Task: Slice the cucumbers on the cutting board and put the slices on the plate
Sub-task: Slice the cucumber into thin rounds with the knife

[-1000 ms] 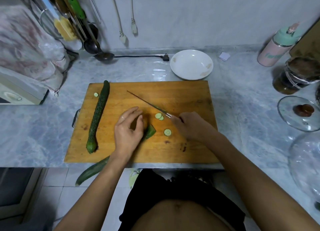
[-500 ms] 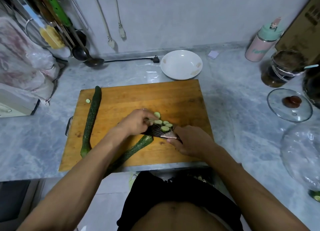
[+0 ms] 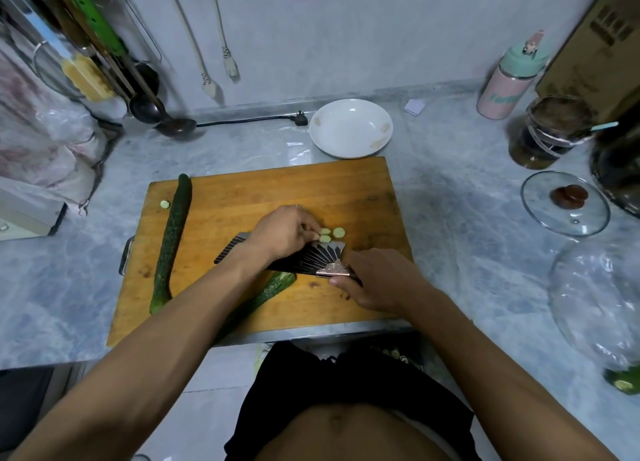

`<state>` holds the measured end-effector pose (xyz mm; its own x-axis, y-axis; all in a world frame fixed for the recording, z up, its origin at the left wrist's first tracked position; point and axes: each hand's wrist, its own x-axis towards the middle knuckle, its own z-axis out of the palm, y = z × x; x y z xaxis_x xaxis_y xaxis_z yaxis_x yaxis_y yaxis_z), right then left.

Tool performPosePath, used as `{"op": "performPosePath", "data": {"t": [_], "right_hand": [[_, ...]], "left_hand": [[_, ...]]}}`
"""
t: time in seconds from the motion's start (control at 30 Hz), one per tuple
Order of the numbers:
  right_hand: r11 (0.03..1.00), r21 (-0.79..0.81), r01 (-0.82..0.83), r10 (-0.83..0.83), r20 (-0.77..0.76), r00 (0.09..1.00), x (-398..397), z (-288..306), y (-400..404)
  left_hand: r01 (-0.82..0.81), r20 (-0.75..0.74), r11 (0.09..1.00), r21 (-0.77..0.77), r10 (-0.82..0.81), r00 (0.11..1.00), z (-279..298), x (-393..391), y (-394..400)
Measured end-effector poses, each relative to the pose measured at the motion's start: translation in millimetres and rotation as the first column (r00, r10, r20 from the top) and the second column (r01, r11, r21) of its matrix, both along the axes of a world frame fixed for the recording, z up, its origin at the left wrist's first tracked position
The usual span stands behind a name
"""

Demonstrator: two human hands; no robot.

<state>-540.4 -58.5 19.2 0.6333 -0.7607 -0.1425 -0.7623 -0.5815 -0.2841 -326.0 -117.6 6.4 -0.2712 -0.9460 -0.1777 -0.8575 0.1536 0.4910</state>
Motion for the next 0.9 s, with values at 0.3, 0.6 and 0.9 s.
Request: {"op": "performPosePath", "data": {"t": [0.3,0.6,0.9], "right_hand": [[1.000,-0.013,0.025,-0.025,0.009,1.000,-10,-6,-3],[1.000,-0.011,-0.003,0.004,0.019,1.000,-14,-7,-5],[0.900,0.288,0.326,-0.402,0.265,0.877,-30,-19,-4]], "left_hand": [[0.080,-0.067,0.993,0.091,-0.074,0.995,8,-5,13],[0.083,-0.009,0.990,0.112,-0.082,0.997,-4,-5,2],[-0.409,-0.417,0.831,-0.377,0.242,0.876,20,4,43]]}}
